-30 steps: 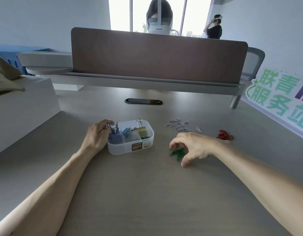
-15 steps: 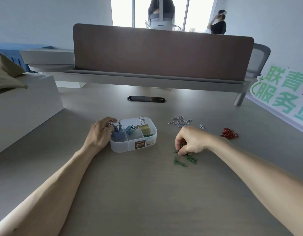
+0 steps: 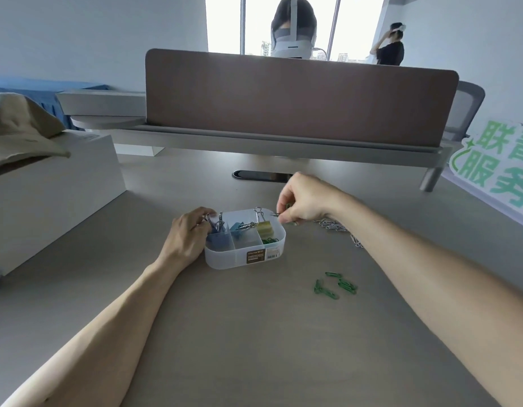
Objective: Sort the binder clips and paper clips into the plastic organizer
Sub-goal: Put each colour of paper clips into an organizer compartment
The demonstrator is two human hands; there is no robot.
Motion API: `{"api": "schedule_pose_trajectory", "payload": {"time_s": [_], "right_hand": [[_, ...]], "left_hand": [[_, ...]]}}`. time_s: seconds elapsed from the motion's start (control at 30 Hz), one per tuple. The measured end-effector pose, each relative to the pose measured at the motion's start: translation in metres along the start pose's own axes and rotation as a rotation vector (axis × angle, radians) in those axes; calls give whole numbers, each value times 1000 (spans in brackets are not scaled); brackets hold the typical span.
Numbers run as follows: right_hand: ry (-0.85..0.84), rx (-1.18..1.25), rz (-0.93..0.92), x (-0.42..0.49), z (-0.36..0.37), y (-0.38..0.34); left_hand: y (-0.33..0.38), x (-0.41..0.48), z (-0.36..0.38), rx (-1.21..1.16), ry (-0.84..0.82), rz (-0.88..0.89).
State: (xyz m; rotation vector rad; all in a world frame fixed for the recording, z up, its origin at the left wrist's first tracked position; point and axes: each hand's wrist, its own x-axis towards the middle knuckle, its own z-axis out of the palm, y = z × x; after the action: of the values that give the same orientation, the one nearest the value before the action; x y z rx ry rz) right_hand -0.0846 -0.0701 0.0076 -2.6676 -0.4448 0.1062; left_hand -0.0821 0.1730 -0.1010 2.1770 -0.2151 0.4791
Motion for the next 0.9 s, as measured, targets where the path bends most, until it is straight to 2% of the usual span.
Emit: {"api": "schedule_pose_trajectory", "payload": {"time_s": [0.17, 0.33, 0.43, 0.53, 0.6, 0.67, 0.8, 0.9], "right_hand": [[-122, -283, 36, 20, 30, -26], [-177, -371, -13, 21, 35, -36], [-164, -309, -61, 17, 29, -30], [-85, -127, -105, 2, 17, -17], [-24, 24, -94, -15, 10, 4], [-2, 22, -40, -36, 8, 32], [-155, -104, 138, -79, 17, 78], [-218, -67, 140, -99, 21, 91]], "left_hand": [[3, 0, 0, -6, -6, 6], [0, 0, -1, 2, 2, 9], [-1, 0, -1, 3, 0, -1], [-1, 1, -1, 2, 1, -9], [-2, 1, -1, -1, 1, -9], [-2, 1, -1, 9, 6, -6], [-2, -1, -2, 30, 7, -17], [2, -3, 0, 39, -4, -11]]}}
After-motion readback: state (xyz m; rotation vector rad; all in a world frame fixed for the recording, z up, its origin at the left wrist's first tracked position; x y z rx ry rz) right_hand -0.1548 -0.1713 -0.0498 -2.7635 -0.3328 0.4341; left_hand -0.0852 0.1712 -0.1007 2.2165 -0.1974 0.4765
